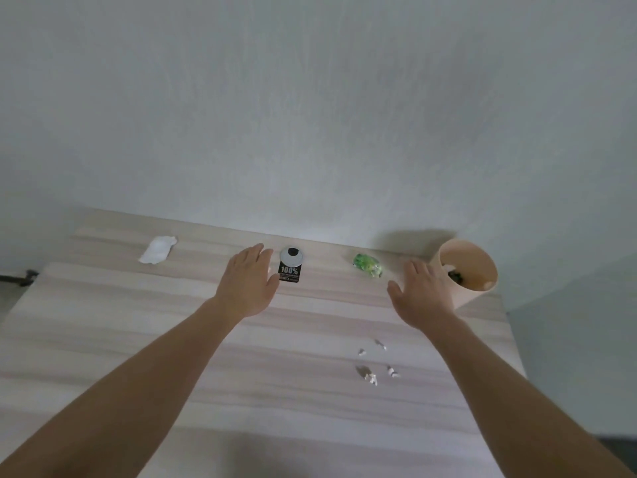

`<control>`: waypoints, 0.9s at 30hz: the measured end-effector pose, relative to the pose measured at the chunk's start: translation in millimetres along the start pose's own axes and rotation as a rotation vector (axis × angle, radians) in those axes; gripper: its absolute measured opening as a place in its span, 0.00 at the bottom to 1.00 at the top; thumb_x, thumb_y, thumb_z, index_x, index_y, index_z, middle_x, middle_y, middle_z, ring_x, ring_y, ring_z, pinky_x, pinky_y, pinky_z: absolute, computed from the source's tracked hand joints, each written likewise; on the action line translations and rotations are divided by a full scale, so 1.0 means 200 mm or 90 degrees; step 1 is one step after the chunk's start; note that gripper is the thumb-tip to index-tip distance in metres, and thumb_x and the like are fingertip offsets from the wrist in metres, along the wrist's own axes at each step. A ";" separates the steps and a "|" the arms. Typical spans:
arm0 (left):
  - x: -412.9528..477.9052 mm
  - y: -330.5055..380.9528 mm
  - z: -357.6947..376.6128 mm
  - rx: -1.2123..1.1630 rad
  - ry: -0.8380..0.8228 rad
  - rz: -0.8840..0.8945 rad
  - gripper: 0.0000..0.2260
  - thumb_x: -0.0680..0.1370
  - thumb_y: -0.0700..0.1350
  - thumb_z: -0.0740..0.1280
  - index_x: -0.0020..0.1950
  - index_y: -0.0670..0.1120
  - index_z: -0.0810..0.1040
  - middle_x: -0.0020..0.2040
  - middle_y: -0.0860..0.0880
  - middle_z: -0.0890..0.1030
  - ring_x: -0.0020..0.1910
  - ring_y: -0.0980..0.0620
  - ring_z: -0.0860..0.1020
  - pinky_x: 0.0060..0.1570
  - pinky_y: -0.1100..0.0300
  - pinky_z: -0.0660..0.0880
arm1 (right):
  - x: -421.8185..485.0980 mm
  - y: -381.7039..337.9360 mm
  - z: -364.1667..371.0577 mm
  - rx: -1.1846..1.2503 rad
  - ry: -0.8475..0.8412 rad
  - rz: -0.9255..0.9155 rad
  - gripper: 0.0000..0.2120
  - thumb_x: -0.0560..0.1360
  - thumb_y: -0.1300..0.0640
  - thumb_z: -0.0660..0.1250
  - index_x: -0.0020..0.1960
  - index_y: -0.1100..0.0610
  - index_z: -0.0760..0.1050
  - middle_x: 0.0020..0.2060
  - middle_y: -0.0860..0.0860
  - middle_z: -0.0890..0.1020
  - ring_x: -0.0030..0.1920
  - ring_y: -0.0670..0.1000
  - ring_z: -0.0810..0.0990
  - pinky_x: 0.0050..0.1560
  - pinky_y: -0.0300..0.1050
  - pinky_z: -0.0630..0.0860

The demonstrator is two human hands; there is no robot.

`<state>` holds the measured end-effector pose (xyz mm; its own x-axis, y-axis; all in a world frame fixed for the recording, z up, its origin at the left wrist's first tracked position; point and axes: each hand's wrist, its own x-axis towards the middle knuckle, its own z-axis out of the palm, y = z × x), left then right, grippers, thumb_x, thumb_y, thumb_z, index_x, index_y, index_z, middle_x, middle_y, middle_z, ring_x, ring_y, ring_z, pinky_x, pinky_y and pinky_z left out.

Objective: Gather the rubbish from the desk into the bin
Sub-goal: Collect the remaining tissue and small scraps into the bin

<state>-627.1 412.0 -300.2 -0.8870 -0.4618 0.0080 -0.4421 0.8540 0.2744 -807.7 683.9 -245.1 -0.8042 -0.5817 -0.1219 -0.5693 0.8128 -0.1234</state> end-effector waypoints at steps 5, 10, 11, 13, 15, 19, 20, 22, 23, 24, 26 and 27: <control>0.13 -0.08 0.11 -0.008 -0.037 -0.022 0.21 0.77 0.49 0.60 0.68 0.41 0.68 0.67 0.42 0.71 0.66 0.41 0.70 0.66 0.46 0.67 | 0.19 0.03 0.16 0.044 -0.061 0.004 0.22 0.78 0.48 0.57 0.68 0.58 0.64 0.64 0.56 0.71 0.65 0.57 0.67 0.66 0.53 0.66; 0.27 -0.21 0.23 -0.002 -0.100 -0.092 0.19 0.76 0.49 0.61 0.66 0.44 0.68 0.65 0.44 0.72 0.64 0.41 0.71 0.63 0.47 0.70 | 0.44 0.04 0.33 0.048 -0.107 0.004 0.24 0.78 0.49 0.58 0.71 0.57 0.63 0.67 0.56 0.70 0.67 0.58 0.67 0.66 0.54 0.66; 0.30 -0.23 0.26 -0.001 -0.111 -0.105 0.20 0.76 0.50 0.61 0.66 0.44 0.68 0.65 0.44 0.72 0.64 0.41 0.70 0.62 0.47 0.70 | 0.49 0.04 0.36 0.046 -0.114 0.001 0.25 0.77 0.49 0.58 0.71 0.57 0.62 0.67 0.56 0.70 0.67 0.58 0.66 0.66 0.54 0.66; 0.35 -0.26 0.31 0.004 -0.132 -0.119 0.21 0.76 0.49 0.62 0.67 0.44 0.68 0.65 0.43 0.71 0.64 0.40 0.70 0.60 0.46 0.71 | 0.59 0.04 0.44 0.043 -0.128 -0.003 0.25 0.77 0.49 0.58 0.72 0.57 0.62 0.67 0.57 0.70 0.67 0.58 0.66 0.65 0.55 0.67; 0.39 -0.29 0.37 0.021 -0.168 -0.133 0.22 0.77 0.49 0.63 0.70 0.46 0.66 0.68 0.42 0.69 0.67 0.39 0.68 0.59 0.45 0.72 | 0.67 0.03 0.51 0.054 -0.145 -0.003 0.25 0.77 0.50 0.59 0.72 0.58 0.62 0.67 0.57 0.69 0.66 0.59 0.66 0.64 0.56 0.67; 0.45 -0.32 0.50 -0.003 -0.229 -0.158 0.22 0.76 0.49 0.65 0.71 0.52 0.67 0.71 0.45 0.65 0.69 0.40 0.64 0.57 0.43 0.74 | 0.76 0.06 0.66 0.054 -0.176 -0.023 0.27 0.76 0.49 0.60 0.73 0.53 0.60 0.70 0.55 0.66 0.68 0.59 0.65 0.65 0.57 0.68; 0.45 -0.33 0.53 0.008 -0.228 -0.148 0.21 0.76 0.48 0.65 0.69 0.52 0.69 0.69 0.45 0.66 0.67 0.39 0.66 0.55 0.43 0.75 | 0.77 0.06 0.69 0.057 -0.195 -0.027 0.28 0.76 0.48 0.60 0.74 0.51 0.58 0.73 0.54 0.63 0.70 0.59 0.63 0.66 0.57 0.68; 0.45 -0.33 0.59 0.052 -0.198 -0.121 0.18 0.74 0.48 0.66 0.63 0.50 0.73 0.63 0.45 0.71 0.61 0.39 0.70 0.48 0.45 0.77 | 0.79 0.07 0.75 0.060 -0.233 -0.037 0.29 0.77 0.47 0.61 0.75 0.48 0.57 0.76 0.53 0.58 0.73 0.59 0.59 0.67 0.59 0.67; 0.44 -0.33 0.61 0.064 -0.174 -0.114 0.16 0.73 0.47 0.67 0.60 0.48 0.74 0.59 0.44 0.72 0.57 0.40 0.72 0.45 0.46 0.76 | 0.79 0.07 0.78 0.049 -0.236 -0.045 0.28 0.77 0.46 0.61 0.75 0.47 0.57 0.76 0.53 0.57 0.73 0.59 0.58 0.67 0.59 0.67; 0.44 -0.33 0.63 0.065 -0.152 -0.106 0.14 0.72 0.46 0.68 0.57 0.47 0.76 0.56 0.43 0.73 0.54 0.39 0.73 0.43 0.47 0.76 | 0.80 0.08 0.80 0.029 -0.227 -0.054 0.27 0.77 0.45 0.61 0.74 0.47 0.59 0.75 0.52 0.58 0.73 0.59 0.58 0.67 0.59 0.67; 0.44 -0.34 0.65 0.052 -0.117 -0.078 0.10 0.73 0.43 0.68 0.54 0.45 0.77 0.51 0.42 0.74 0.50 0.39 0.74 0.40 0.48 0.75 | 0.79 0.08 0.83 -0.002 -0.191 -0.070 0.24 0.77 0.45 0.61 0.72 0.47 0.63 0.73 0.52 0.61 0.70 0.59 0.61 0.65 0.59 0.67; 0.43 -0.34 0.66 0.041 -0.106 -0.068 0.09 0.73 0.42 0.68 0.53 0.45 0.77 0.50 0.42 0.73 0.48 0.40 0.74 0.39 0.48 0.76 | 0.79 0.09 0.84 0.001 -0.173 -0.074 0.23 0.77 0.45 0.62 0.70 0.47 0.65 0.71 0.53 0.63 0.68 0.60 0.62 0.64 0.59 0.68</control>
<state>-690.7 346.6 -445.2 -0.8420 -0.5090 -0.1788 -0.5377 0.8185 0.2024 -916.5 601.7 -432.4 -0.6587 -0.6576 -0.3656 -0.6540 0.7407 -0.1539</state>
